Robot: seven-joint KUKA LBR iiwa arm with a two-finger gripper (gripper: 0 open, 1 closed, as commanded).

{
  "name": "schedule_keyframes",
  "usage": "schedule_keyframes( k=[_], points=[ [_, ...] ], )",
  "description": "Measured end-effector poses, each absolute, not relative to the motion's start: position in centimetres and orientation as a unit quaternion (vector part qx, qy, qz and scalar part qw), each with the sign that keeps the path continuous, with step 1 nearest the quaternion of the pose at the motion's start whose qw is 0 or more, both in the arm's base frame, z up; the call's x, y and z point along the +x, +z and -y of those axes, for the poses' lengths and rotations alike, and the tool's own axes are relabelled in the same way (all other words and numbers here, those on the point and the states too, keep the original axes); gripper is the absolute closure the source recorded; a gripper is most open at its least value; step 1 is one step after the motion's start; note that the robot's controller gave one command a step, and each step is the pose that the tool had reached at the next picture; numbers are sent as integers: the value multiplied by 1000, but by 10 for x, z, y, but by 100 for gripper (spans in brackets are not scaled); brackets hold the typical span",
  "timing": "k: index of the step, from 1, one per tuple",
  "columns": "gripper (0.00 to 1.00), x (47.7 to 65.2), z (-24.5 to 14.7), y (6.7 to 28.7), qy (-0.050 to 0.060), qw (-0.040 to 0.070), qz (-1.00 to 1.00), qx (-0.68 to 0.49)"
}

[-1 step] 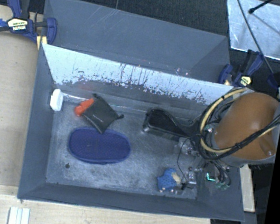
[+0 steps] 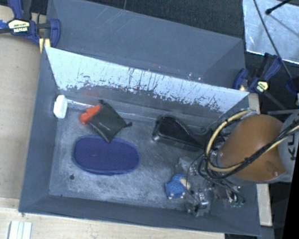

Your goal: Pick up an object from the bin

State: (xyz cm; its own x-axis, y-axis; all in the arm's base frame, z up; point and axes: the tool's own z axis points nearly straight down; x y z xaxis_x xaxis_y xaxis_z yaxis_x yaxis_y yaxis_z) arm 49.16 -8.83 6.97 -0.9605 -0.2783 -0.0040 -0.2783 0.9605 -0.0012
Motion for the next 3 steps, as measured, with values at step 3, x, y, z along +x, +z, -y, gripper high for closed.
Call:
schedule_keyframes(
  k=[3],
  points=[
    [0,522,53,70,-1,3,-836,-549]
  ],
)
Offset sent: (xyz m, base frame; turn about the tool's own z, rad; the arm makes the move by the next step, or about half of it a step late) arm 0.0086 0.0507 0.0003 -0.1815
